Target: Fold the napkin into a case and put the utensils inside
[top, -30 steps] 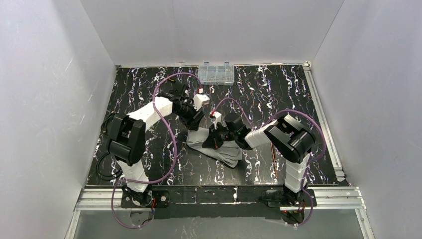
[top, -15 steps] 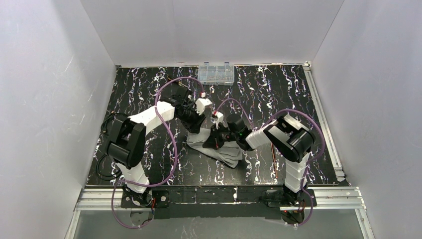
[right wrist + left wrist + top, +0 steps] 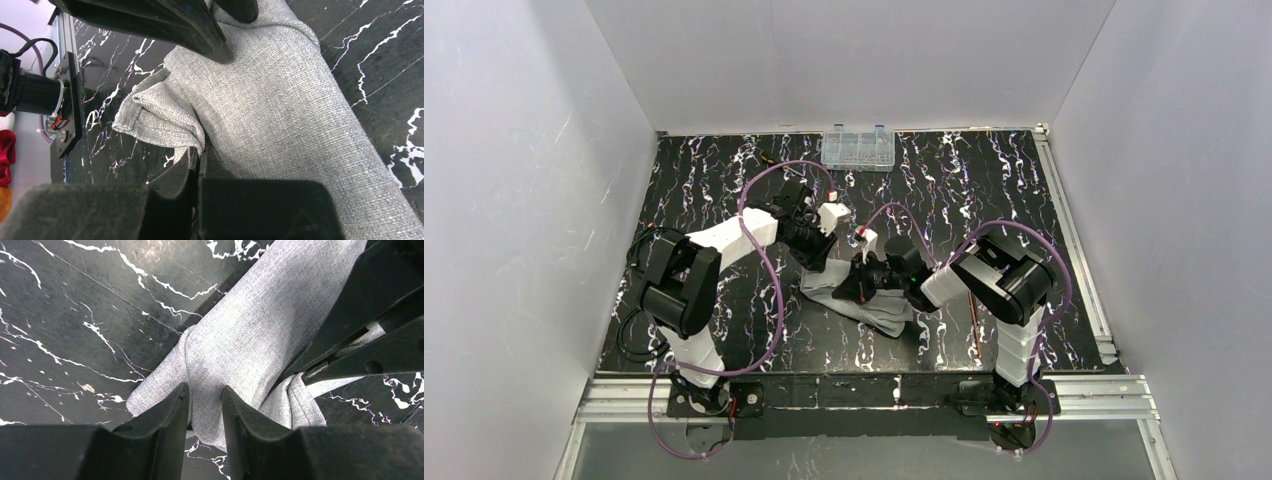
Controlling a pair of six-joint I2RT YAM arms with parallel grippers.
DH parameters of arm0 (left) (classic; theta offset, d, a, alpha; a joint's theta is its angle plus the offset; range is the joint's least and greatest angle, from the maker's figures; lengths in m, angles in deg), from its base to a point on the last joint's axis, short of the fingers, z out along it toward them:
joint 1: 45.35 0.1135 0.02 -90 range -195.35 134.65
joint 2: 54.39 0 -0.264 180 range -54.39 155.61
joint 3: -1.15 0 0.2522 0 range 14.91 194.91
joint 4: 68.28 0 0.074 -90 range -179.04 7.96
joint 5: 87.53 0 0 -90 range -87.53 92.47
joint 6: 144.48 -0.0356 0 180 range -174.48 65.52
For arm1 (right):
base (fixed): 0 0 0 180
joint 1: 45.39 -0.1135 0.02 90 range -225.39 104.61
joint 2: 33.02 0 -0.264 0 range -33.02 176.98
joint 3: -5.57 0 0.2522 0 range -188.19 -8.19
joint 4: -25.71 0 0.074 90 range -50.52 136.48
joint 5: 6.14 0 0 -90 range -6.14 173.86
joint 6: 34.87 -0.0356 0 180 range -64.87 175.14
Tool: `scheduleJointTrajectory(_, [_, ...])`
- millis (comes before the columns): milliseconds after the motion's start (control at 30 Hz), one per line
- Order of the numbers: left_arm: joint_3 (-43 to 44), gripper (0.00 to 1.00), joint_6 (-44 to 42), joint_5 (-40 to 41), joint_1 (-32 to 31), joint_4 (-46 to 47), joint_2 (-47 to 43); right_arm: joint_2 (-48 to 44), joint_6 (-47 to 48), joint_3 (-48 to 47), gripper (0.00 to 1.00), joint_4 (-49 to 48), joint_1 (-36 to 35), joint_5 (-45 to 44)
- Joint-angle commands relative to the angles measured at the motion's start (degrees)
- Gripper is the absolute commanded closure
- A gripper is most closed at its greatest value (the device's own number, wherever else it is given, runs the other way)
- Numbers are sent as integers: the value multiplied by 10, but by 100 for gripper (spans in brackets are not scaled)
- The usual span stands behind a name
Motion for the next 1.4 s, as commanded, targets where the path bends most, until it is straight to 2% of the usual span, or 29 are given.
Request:
scheduleJointTrajectory(0, [-24,73,2,5,0,8,-5,14,-8,18,99,-29,-7,-27])
scheduleJointTrajectory(67, [-35,78,-4,14,-1,17,-11,8,-7,28,99,-29,-10,-38])
scheduleJointTrajectory(133, [-43,89,-9,22,-1,28,-15,0,-7,36,99,-31,-11,-42])
scheduleJointTrajectory(167, [-45,98,-9,27,-1,31,-17,-8,-6,39,99,-34,-10,-43])
scheduleJointTrajectory(200, [-43,100,-10,31,0,32,-17,-18,-3,41,99,-34,-10,-42])
scheduleJointTrajectory(367, [-53,100,-23,33,-1,45,-26,-94,21,40,99,11,-11,-42])
scheduleJointTrajectory(567, [-61,100,-45,22,-1,40,-32,-134,68,9,99,125,-8,-91])
scheduleJointTrajectory(767, [-63,100,-68,10,-1,22,-40,-48,63,-99,99,243,37,-39])
scheduleJointTrajectory(933, [-63,100,-67,0,0,10,-42,-10,104,-176,99,324,40,-38])
scheduleJointTrajectory(1167, [-13,100,-44,-12,2,-22,-55,16,125,-185,99,389,42,-39])
scheduleJointTrajectory(1200, [1,96,-38,-13,4,-28,-57,15,123,-177,99,389,41,-40])
scheduleJointTrajectory(1300, [33,70,-14,-8,11,-43,-59,6,116,-148,99,377,40,-51])
scheduleJointTrajectory(1367, [42,63,-2,1,16,-49,-60,-7,107,-129,99,361,40,-63])
